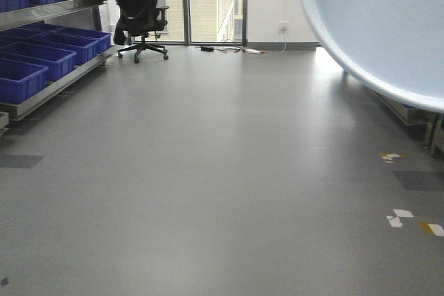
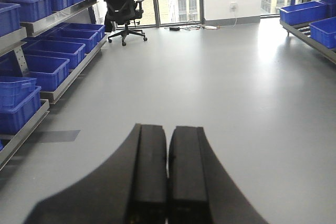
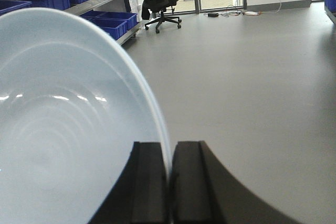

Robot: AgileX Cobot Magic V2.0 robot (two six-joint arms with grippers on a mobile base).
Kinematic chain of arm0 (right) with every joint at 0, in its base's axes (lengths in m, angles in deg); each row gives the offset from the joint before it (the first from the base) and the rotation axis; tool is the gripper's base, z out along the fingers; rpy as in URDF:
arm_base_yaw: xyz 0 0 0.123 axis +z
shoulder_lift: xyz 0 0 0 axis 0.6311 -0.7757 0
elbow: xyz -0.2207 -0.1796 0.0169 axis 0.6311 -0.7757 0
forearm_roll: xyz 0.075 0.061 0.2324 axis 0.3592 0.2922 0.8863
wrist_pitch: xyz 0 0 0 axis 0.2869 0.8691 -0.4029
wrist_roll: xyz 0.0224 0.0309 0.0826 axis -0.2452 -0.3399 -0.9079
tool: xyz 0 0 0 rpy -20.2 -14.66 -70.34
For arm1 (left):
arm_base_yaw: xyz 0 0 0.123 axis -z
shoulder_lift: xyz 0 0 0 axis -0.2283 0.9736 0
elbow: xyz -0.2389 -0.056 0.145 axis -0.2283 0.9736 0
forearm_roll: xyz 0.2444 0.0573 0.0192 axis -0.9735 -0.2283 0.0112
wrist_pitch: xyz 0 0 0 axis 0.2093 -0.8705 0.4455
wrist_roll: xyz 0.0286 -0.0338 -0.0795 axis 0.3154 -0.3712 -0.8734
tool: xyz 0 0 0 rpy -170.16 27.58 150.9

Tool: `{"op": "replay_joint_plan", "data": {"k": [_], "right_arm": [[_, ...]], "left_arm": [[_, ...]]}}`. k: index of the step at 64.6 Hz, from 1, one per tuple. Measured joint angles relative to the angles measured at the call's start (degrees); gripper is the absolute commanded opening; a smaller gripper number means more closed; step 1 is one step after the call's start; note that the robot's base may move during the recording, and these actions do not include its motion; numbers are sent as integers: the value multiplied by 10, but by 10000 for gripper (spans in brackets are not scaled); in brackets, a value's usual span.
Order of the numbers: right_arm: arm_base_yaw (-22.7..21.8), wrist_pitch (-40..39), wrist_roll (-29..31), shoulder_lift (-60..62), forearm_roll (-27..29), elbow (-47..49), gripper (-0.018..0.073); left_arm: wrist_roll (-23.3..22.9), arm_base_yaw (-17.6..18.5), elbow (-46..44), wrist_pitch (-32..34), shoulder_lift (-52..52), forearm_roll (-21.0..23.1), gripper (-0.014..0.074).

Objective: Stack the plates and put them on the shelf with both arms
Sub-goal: 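Drive forward across the room holding the plates in the right gripper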

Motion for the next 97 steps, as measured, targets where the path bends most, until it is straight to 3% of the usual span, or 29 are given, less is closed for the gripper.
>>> {"op": "replay_joint_plan", "data": {"k": [97], "right_arm": [[0,0,0,0,0,0,48]], "left_arm": [[0,0,0,0,0,0,80]]}}
